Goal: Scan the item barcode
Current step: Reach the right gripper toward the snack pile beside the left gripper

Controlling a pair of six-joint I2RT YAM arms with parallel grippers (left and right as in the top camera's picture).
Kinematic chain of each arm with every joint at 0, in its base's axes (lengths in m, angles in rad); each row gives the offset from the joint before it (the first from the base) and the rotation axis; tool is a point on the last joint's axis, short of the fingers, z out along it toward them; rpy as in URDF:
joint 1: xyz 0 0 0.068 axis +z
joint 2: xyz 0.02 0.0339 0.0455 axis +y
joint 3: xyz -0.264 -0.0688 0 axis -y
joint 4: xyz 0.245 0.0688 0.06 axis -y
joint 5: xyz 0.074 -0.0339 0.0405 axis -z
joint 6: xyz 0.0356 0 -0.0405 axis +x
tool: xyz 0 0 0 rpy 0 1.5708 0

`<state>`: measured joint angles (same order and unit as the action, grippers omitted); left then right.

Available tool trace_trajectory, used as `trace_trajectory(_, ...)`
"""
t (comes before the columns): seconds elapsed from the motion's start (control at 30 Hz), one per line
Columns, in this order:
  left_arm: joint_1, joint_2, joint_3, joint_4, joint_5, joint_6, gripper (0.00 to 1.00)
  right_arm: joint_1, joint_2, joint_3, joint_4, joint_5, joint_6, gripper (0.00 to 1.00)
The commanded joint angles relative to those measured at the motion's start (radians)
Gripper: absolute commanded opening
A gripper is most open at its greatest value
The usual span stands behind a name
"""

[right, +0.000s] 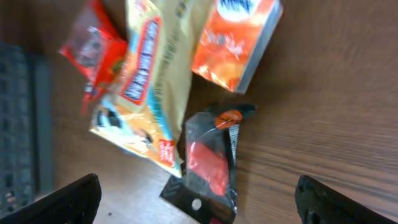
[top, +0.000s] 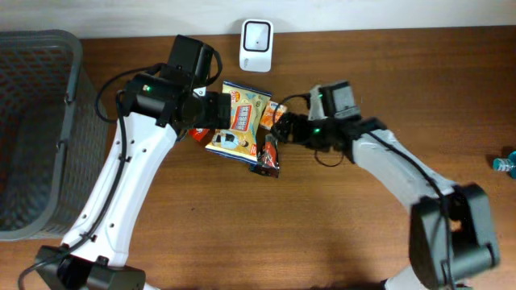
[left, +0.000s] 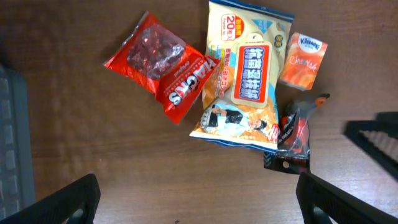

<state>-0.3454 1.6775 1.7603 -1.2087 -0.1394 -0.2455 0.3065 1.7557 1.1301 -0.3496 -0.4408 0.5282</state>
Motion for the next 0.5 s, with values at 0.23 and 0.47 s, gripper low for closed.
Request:
trace_trajectory(0.23,0.002,0.005,0.007,0.002,-0.007,0.016,0.99,0.138,0.085,-0.005,0.08,0.167,0.117,1.0)
trace_trajectory(0.47,0.002,0.005,0.007,0.002,-0.007,0.016,0.99,0.207,0.086,-0.005,0.076,0.353,0.117,0.7)
